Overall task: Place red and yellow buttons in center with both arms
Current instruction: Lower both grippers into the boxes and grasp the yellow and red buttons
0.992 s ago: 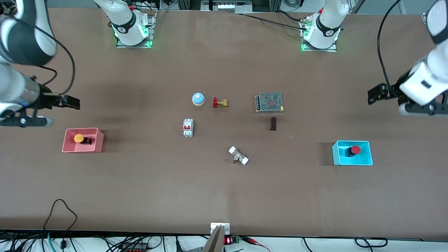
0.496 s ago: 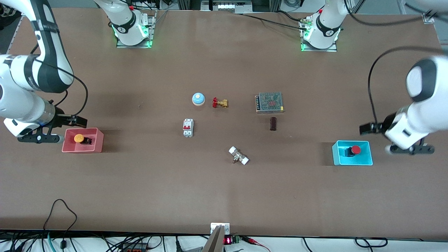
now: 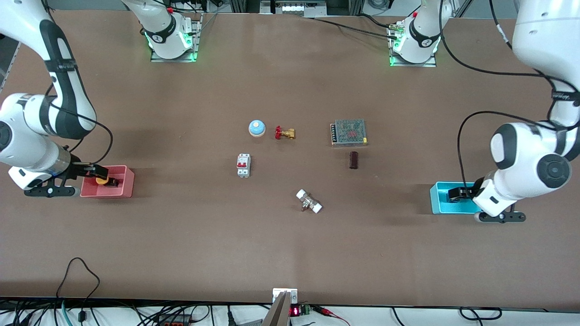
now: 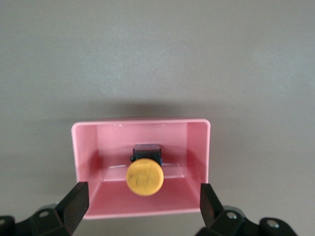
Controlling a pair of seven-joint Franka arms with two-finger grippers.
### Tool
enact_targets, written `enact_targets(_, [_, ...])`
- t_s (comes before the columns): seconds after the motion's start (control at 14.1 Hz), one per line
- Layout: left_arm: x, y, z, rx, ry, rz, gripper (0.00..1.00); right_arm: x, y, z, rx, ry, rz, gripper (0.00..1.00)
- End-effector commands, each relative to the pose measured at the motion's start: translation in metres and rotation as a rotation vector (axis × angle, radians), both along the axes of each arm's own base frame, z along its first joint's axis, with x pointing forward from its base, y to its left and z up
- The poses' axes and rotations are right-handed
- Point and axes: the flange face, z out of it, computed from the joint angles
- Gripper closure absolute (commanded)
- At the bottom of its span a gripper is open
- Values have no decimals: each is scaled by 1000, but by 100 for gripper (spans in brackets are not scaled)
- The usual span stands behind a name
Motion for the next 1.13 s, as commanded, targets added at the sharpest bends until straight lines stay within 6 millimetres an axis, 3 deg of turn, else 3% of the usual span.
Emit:
enact_targets(0.0, [-13, 5, -19, 6, -33, -30, 0, -4, -4, -16, 3, -15, 12, 0])
enact_targets(0.21, [-16, 5, -38, 5, -74, -35, 1, -6, -5, -33, 8, -4, 18, 0])
enact_targets(0.35, [-18, 6, -52, 2, -63, -34, 9, -6, -6, -44, 11, -2, 56, 0])
enact_targets(0.57, [-23, 5, -63, -1, -40, -34, 31, -6, -10, -59, 16, -7, 58, 0])
enact_targets(0.64, [-24, 5, -65, -1, -37, -34, 46, -6, -10, -63, 18, -4, 58, 0])
enact_targets(0.71, [-23, 5, -64, -1, -38, -34, 61, -6, -10, -66, 16, -1, 61, 0])
enact_targets(0.85, [-21, 7, -59, 1, -46, -31, 81, -8, -11, -75, 19, 13, 60, 0])
enact_targets(0.99, [-18, 9, -49, 3, -57, -38, 84, -10, -12, -79, 21, 24, 59, 0])
enact_targets(1.06, [-14, 11, -32, 8, -78, -53, 84, -12, -12, -81, 22, 30, 59, 0])
